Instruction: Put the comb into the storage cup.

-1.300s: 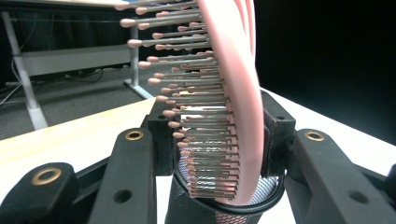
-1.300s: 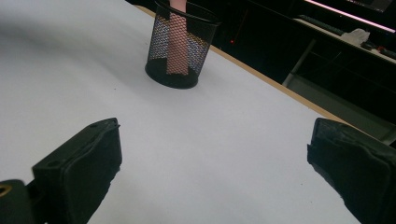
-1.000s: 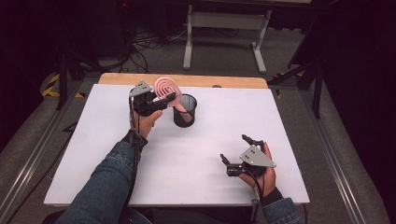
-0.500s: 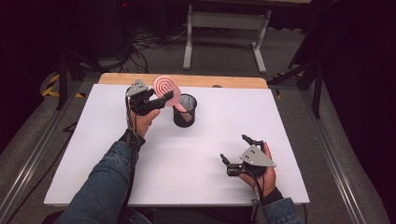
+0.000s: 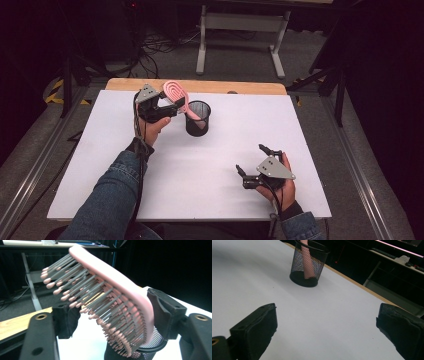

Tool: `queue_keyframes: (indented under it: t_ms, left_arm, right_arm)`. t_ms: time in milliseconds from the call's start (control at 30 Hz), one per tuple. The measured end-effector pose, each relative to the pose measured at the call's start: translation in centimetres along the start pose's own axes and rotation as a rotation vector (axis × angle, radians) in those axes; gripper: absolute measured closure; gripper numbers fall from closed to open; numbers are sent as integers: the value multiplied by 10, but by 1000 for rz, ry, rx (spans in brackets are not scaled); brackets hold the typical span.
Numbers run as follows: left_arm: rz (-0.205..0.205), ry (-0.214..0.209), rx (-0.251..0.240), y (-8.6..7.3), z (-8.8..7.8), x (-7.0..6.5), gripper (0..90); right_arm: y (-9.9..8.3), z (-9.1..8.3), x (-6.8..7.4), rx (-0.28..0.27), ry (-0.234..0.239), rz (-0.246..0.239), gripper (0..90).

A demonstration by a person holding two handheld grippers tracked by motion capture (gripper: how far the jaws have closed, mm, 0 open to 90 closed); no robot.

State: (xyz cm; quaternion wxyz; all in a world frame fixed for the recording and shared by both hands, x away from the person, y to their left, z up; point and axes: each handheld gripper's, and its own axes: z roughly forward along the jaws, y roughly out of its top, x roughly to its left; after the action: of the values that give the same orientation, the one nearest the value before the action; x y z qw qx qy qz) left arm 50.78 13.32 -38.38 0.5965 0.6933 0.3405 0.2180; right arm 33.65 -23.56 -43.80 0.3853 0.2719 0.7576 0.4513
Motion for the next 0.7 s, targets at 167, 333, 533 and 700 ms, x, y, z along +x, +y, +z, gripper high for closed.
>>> queue_keyframes:
  t_ms: [167, 333, 533, 700]
  left_arm:
    - [13, 16, 10, 0, 0, 1, 223]
    - [11, 24, 29, -1, 2, 2, 178]
    - [3, 17, 44, -4, 3, 5, 135]
    - [26, 28, 36, -2, 0, 4, 115]
  right_arm:
    - [0, 0, 0, 0, 1, 1, 39]
    - [0, 0, 0, -1, 1, 3, 41]
    - [0, 0, 0, -1, 3, 4, 41]
    - [0, 0, -1, -2, 3, 6, 41]
